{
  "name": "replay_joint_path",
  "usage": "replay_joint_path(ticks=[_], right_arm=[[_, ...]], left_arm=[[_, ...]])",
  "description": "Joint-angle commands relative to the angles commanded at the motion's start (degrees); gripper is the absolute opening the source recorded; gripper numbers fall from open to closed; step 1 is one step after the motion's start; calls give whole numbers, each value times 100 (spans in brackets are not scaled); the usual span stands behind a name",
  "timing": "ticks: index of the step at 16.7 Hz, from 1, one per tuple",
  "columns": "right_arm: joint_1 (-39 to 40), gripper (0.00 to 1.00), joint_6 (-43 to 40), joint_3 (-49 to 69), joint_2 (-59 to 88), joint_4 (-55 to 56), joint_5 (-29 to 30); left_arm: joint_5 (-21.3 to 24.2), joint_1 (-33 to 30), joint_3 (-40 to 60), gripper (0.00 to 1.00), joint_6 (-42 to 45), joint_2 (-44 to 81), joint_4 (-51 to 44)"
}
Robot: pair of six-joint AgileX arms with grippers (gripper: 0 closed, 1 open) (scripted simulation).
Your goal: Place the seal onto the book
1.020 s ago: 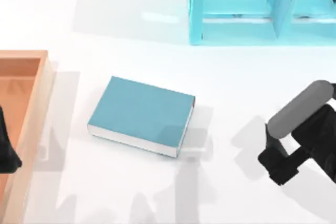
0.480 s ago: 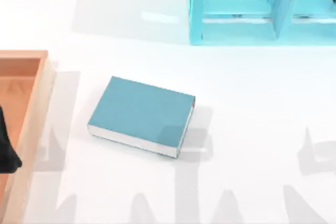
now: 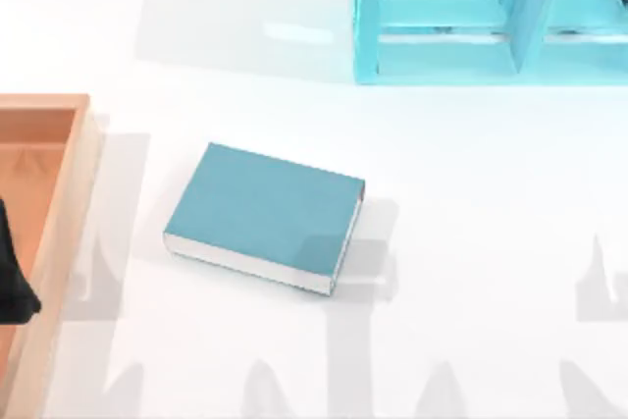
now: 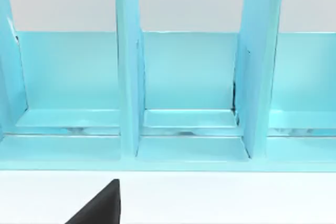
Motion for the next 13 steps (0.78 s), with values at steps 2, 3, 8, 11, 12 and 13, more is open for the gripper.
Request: replay_joint_path(ticks=[2, 3, 8, 11, 12, 13], right_arm=[[0, 100, 0, 0, 0, 0, 0], [0, 100, 0, 0, 0, 0, 0], [0, 100, 0, 0, 0, 0, 0], [0, 100, 0, 0, 0, 0, 0], [0, 100, 0, 0, 0, 0, 0], [0, 100, 0, 0, 0, 0, 0]], left_arm=[[0, 0, 1, 100, 0, 1, -1], [-3, 15, 58, 100, 13, 60, -50], [-30, 256, 1219, 100, 244, 1274, -1012], [-32, 470, 2458, 100, 471, 2693, -2009], [-32, 547, 2916, 100, 556, 3246, -2383], [-30, 626, 3388, 100, 644, 3823, -2771]])
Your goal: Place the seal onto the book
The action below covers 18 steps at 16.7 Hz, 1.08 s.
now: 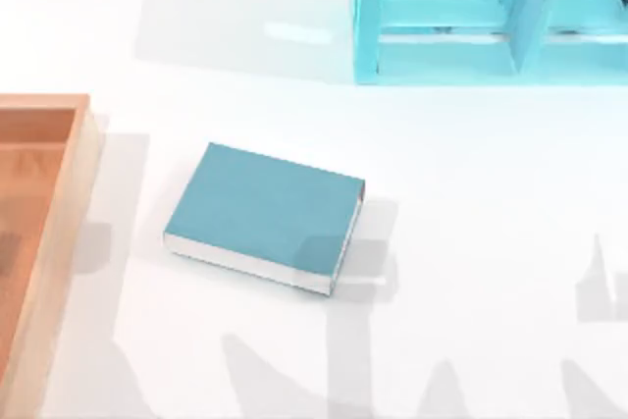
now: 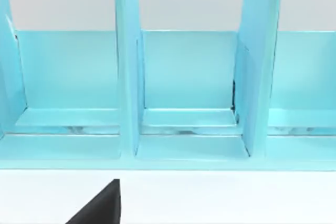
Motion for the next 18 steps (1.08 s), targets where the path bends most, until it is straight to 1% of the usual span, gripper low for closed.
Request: replay_joint_path(ticks=[6, 10, 14, 18], right_arm=[[0, 100, 0, 0, 0, 0, 0], [0, 100, 0, 0, 0, 0, 0], [0, 100, 0, 0, 0, 0, 0], [0, 100, 0, 0, 0, 0, 0]], left_arm=[[19, 467, 2830, 100, 531, 3562, -2347], [39, 720, 4399, 100, 814, 5473, -3602], [58, 878, 5362, 100, 989, 6594, -4361], [63, 913, 5581, 100, 1028, 6818, -4521]])
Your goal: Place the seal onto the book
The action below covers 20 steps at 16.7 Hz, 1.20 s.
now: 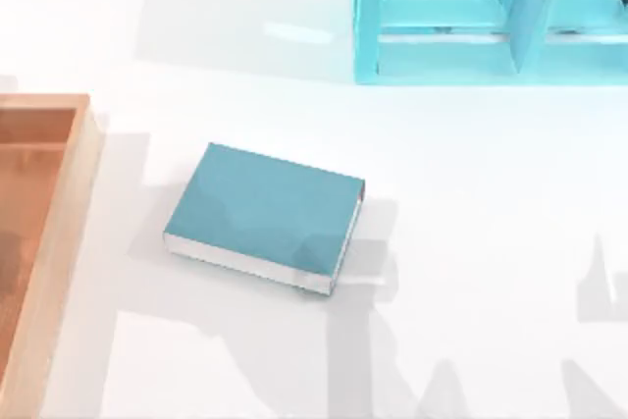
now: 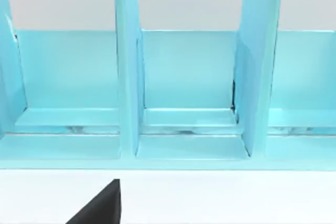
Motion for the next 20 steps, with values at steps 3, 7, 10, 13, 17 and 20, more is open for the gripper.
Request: replay_joint_path(ticks=[3, 7, 10, 13, 17, 20], right_arm=[[0, 100, 0, 0, 0, 0, 0], [0, 100, 0, 0, 0, 0, 0], [0, 100, 0, 0, 0, 0, 0], [0, 100, 0, 0, 0, 0, 0], [0, 100, 0, 0, 0, 0, 0], [0, 100, 0, 0, 0, 0, 0]], left_arm=[[-2, -31, -16, 100, -6, -16, 14], [1, -11, -381, 100, -11, 117, 408], [1, -5, -868, 100, 0, 270, 1209], [2, 5, -1428, 100, 12, 447, 1940], [3, 10, -1623, 100, 18, 533, 2156], [3, 10, -1623, 92, 18, 533, 2156]])
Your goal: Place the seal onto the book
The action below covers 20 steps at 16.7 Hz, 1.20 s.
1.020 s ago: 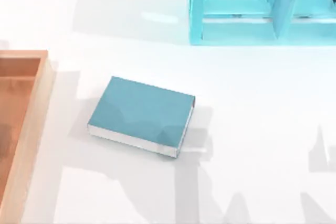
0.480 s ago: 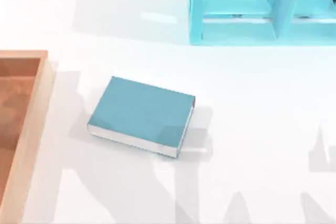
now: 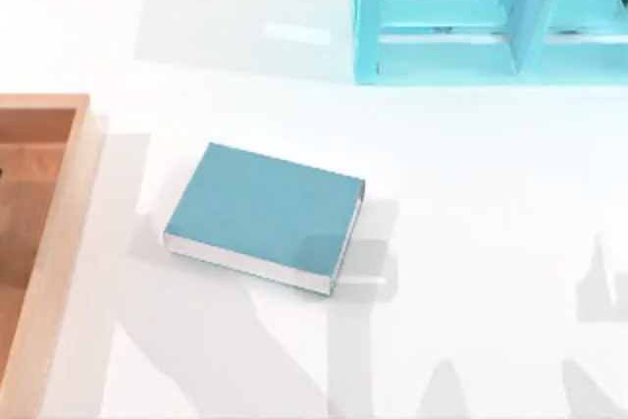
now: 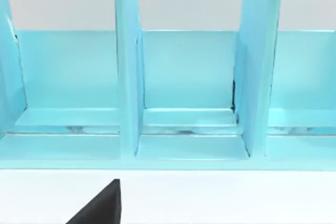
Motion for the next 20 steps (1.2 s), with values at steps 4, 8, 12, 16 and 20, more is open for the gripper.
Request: replay_joint_path(ticks=[4, 8, 12, 16, 20], right_arm=[[0, 100, 0, 0, 0, 0, 0], [0, 100, 0, 0, 0, 0, 0], [0, 100, 0, 0, 0, 0, 0], [0, 100, 0, 0, 0, 0, 0], [0, 100, 0, 0, 0, 0, 0]], left_arm=[[0, 0, 0, 62, 0, 0, 0], [0, 0, 0, 32, 0, 0, 0], [0, 0, 0, 2, 0, 0, 0], [0, 0, 0, 0, 0, 0, 0], [0, 0, 0, 0, 0, 0, 0]])
